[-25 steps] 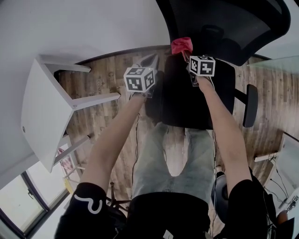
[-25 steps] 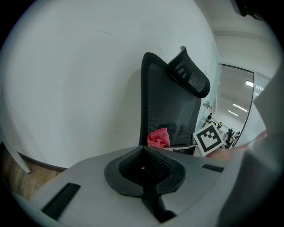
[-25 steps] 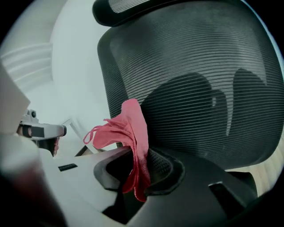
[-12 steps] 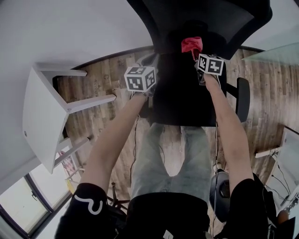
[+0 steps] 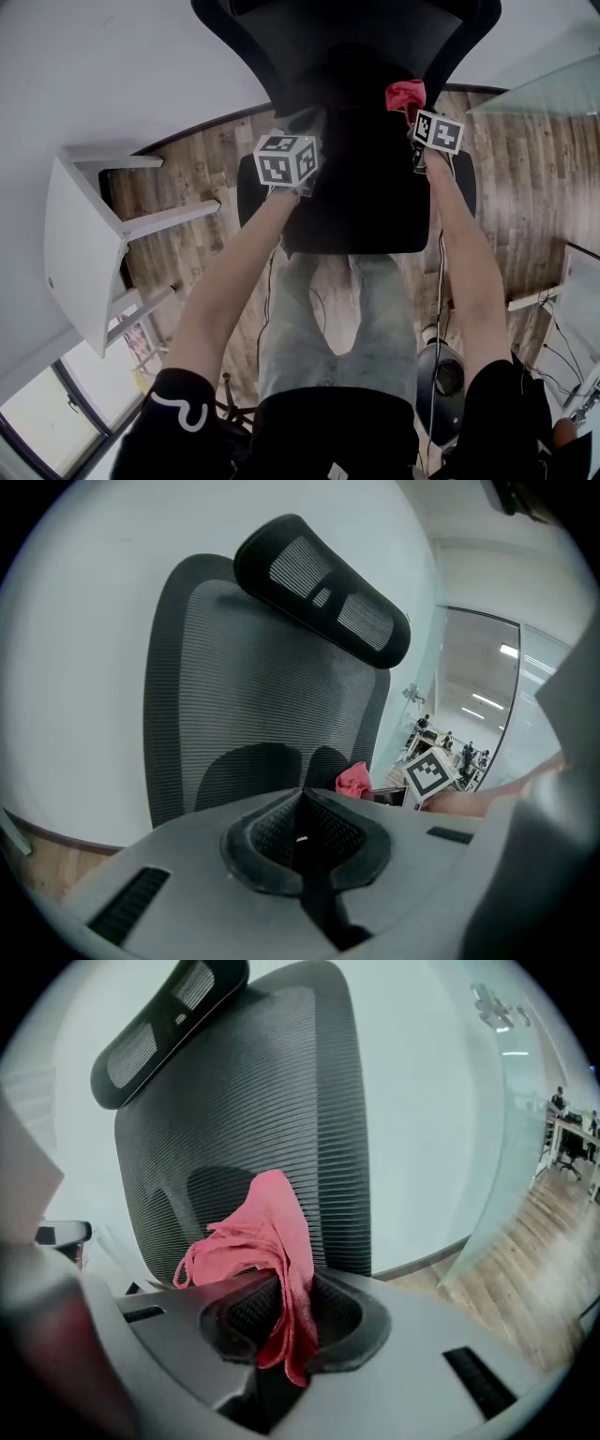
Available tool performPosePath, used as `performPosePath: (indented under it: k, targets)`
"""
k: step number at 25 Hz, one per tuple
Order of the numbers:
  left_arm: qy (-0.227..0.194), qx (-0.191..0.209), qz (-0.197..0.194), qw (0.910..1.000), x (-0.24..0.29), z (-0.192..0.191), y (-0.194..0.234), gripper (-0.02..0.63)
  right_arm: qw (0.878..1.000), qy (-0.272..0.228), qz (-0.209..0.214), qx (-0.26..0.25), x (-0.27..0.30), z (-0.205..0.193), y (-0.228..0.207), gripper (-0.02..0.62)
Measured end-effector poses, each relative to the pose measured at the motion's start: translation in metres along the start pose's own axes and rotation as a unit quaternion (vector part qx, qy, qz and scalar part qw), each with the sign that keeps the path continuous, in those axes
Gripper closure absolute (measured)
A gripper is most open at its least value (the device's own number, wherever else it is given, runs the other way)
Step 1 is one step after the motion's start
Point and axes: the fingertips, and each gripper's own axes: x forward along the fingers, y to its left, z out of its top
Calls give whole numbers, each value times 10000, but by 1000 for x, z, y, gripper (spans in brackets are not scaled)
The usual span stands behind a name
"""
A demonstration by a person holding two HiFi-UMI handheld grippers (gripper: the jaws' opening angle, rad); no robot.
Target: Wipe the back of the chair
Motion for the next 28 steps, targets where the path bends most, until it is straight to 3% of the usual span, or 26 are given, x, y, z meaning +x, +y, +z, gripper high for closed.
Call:
performPosePath:
  k: [15,22,28]
  targets:
    - [-54,166,-115,9998,11,20,-49,581,9986,-164,-187,473,-48,15,-61,506]
    - [-169,254,-88,9995,-14,27,-60,581,9995,-195,107,212,-69,20,-42,506]
    - [-262,308,75,9992,-53,41,-62,581,9973,-318,570,-329,-102,39,0,506]
